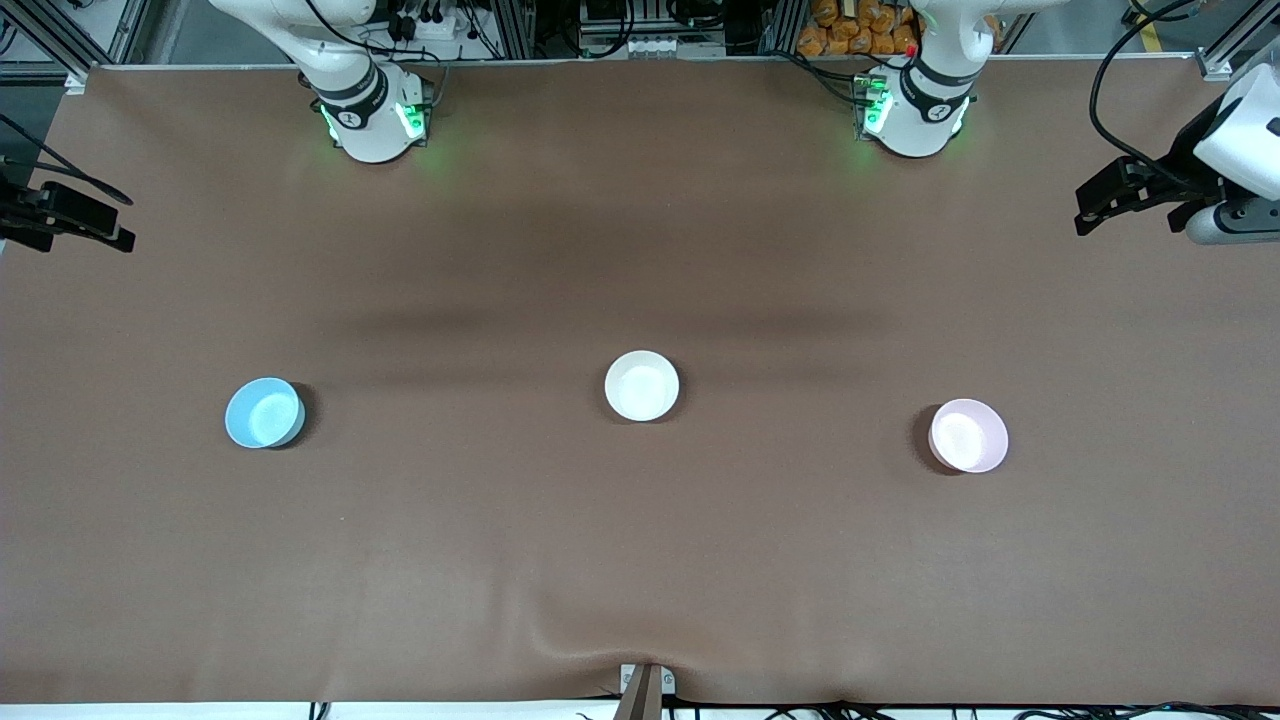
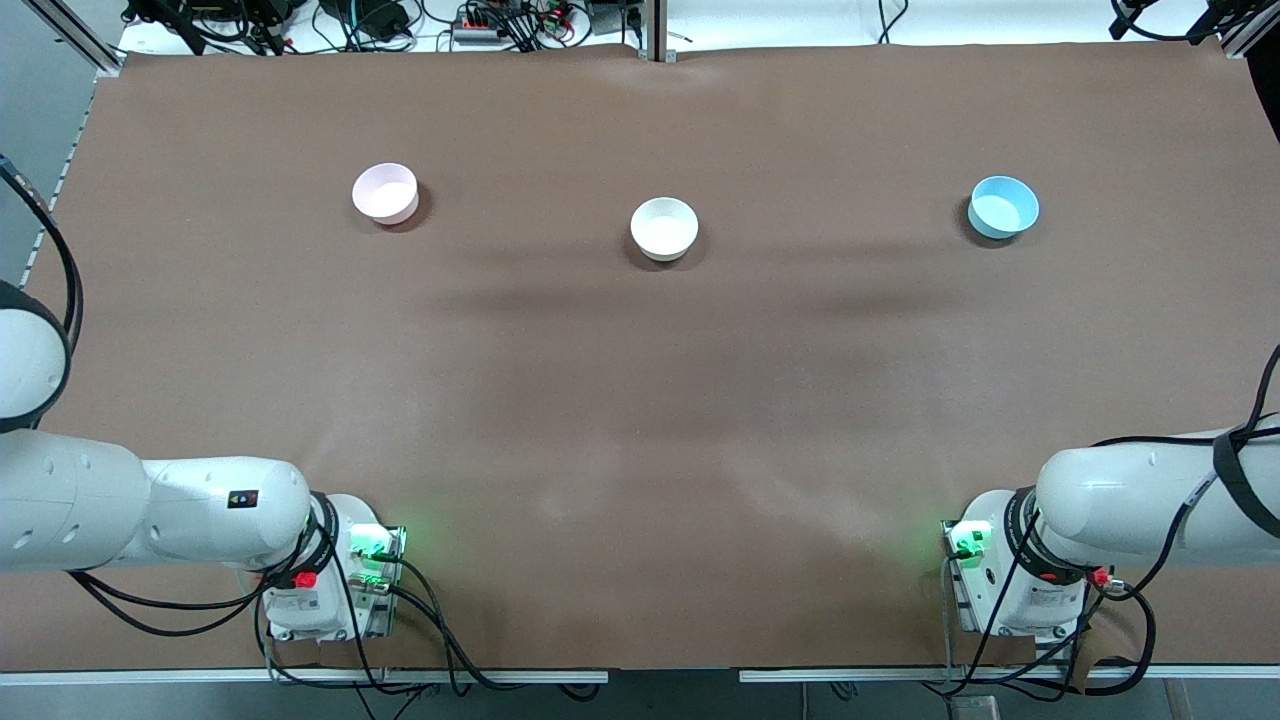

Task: Stack pink and blue bowls on white bowl

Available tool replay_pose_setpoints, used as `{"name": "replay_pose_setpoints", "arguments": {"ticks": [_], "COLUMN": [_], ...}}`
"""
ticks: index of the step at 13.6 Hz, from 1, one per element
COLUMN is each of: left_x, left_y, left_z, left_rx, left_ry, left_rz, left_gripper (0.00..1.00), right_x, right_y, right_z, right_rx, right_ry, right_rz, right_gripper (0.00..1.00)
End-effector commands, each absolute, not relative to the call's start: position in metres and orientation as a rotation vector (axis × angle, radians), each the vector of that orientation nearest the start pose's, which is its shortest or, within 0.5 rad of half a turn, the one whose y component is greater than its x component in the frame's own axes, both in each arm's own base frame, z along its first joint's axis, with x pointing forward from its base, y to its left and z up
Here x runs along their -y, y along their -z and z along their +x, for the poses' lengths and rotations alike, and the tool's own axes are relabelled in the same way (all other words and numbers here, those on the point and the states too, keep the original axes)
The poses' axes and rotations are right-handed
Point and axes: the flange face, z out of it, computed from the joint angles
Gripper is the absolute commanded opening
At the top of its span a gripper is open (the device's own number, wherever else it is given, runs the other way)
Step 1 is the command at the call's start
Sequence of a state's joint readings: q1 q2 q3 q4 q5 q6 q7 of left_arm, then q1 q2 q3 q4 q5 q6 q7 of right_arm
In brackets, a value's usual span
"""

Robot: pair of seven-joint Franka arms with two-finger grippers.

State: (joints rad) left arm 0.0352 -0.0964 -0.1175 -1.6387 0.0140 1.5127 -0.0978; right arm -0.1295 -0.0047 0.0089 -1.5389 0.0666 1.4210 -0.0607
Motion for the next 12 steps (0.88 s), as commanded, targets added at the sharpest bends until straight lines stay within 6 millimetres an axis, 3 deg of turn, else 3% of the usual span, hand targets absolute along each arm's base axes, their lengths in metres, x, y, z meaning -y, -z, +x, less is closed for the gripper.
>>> {"name": "replay_pose_setpoints", "arguments": {"ticks": [1, 5, 12], "left_x": [0.044, 0.041, 0.042], "left_y": [-0.646, -0.651, -0.639], "left_z": [0.517, 0.517, 0.522], "left_rx": [0.029, 0.034, 0.017], "left_ry": [-0.052, -0.033, -0.074], "left_rz": [-3.112, -3.112, -3.111], "left_gripper": [1.00, 1.00, 1.00], "right_x": [0.057, 0.058, 0.058], "right_y": [-0.635, -0.634, -0.634], "right_z": [0.527, 0.527, 0.527], "right_rx": [-0.085, -0.087, -0.087], "right_ry": [-0.148, -0.150, -0.150], "right_rz": [-3.051, -3.051, -3.051], "right_gripper": [1.00, 1.00, 1.00]}}
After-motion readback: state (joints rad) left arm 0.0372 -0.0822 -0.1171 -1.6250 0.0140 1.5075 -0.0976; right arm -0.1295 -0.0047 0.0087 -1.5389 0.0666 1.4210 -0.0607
